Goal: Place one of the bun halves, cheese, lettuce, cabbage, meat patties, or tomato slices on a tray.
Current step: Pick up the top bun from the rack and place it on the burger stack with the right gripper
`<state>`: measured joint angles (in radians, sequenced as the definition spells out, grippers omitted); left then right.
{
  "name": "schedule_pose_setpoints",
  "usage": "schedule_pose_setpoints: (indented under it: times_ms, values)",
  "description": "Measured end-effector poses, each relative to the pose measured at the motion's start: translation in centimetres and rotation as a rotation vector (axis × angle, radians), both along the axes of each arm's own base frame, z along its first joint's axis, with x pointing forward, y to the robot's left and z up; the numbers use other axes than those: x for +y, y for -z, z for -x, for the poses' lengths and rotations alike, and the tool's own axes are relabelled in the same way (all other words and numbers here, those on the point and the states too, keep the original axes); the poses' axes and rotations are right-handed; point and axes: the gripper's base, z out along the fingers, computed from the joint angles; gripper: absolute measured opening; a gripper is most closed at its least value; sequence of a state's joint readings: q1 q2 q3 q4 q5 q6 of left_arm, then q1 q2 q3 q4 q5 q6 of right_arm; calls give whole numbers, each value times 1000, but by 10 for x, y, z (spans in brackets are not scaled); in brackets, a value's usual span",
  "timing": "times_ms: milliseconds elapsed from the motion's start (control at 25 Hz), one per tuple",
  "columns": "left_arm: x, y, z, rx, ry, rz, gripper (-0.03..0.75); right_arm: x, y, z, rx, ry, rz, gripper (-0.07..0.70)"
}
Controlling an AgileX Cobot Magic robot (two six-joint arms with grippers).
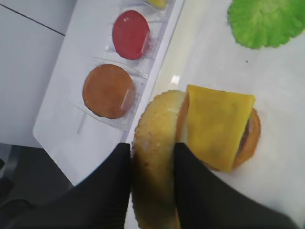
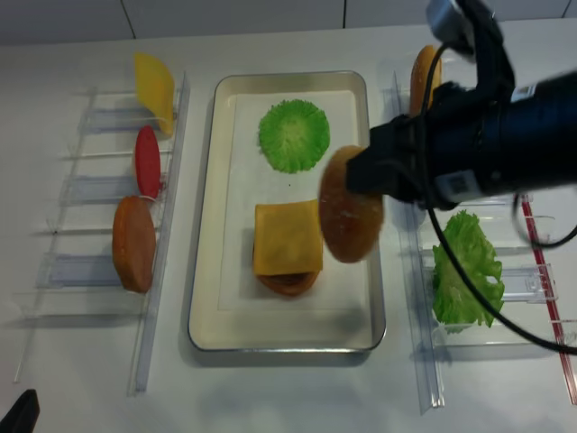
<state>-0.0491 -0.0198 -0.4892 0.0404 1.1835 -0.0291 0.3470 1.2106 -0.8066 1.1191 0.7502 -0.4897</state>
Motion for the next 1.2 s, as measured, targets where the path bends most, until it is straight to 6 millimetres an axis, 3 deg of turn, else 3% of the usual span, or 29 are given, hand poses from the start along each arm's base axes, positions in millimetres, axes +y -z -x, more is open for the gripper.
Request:
schedule_pose_setpoints:
  times_ms: [200,400,600,800,1200]
  values:
    - [0,0,0,0,0,0,493,7,14,-11,-11,43,-139,237]
    - [0,0,0,0,0,0,493,19,39,-30,64,-23,-255,231]
    - [0,0,0,0,0,0,493,13,70,-52,179,-42,-354,231]
    - [0,0,0,0,0,0,493,16,93,-58,252,-73,-372,231]
    - [0,0,0,0,0,0,493,20,88,-73,225,-95,-396,230]
